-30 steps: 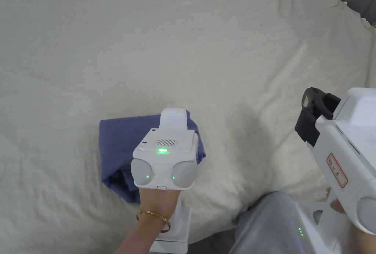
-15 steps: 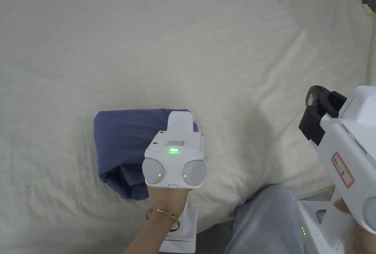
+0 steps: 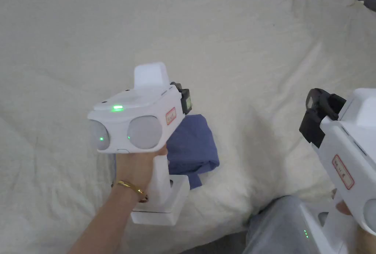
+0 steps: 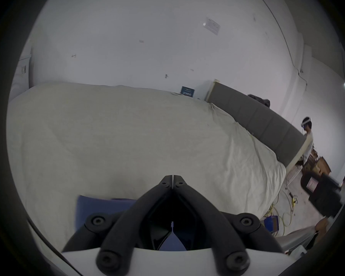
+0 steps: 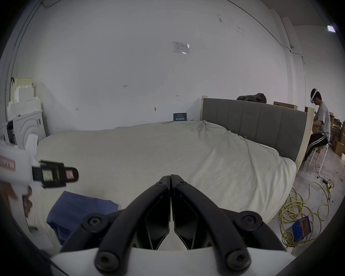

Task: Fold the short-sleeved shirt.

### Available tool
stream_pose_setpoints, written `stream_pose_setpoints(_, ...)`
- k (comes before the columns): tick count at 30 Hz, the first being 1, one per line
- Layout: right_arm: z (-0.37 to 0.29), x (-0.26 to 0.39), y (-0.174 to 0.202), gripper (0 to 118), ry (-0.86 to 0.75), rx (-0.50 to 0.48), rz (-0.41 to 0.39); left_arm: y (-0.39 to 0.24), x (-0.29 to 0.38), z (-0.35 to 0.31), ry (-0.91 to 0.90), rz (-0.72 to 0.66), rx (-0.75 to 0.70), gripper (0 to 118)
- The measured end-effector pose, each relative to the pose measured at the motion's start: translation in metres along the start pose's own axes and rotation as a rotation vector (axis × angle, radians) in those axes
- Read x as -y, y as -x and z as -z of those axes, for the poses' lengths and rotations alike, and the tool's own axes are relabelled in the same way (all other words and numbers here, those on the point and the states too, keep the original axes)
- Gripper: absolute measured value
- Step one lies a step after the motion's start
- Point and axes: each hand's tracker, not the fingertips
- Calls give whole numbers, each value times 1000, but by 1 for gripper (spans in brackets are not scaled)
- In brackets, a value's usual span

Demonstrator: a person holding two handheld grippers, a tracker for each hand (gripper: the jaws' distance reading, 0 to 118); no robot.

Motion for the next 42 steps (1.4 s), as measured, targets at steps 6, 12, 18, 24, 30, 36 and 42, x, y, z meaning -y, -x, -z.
stream_pose_setpoints(6,3,-4,19,0,-18,-44,-6,66,-33,-31,46,-123,-5,0)
stream_pose_setpoints(12,6,-6,44,0,-29,-101,-16,132,-38,-47,174,-289,54,0)
stream_pose_setpoints(18,5,-8,63,0,-33,-146,-41,182,-19,-38,341,-455,150,0)
stream_pose_setpoints(24,4,-7,67,0,-28,-150,-61,207,3,-20,480,-510,197,0)
stream_pose_setpoints(30,5,-4,64,0,-10,-130,-71,222,15,-16,521,-602,296,19)
stream_pose_setpoints(36,8,1,66,0,7,-126,-72,222,22,-6,581,-559,304,105)
stream_pose_setpoints(42,19,7,78,0,15,-166,-47,222,26,5,566,-576,297,110)
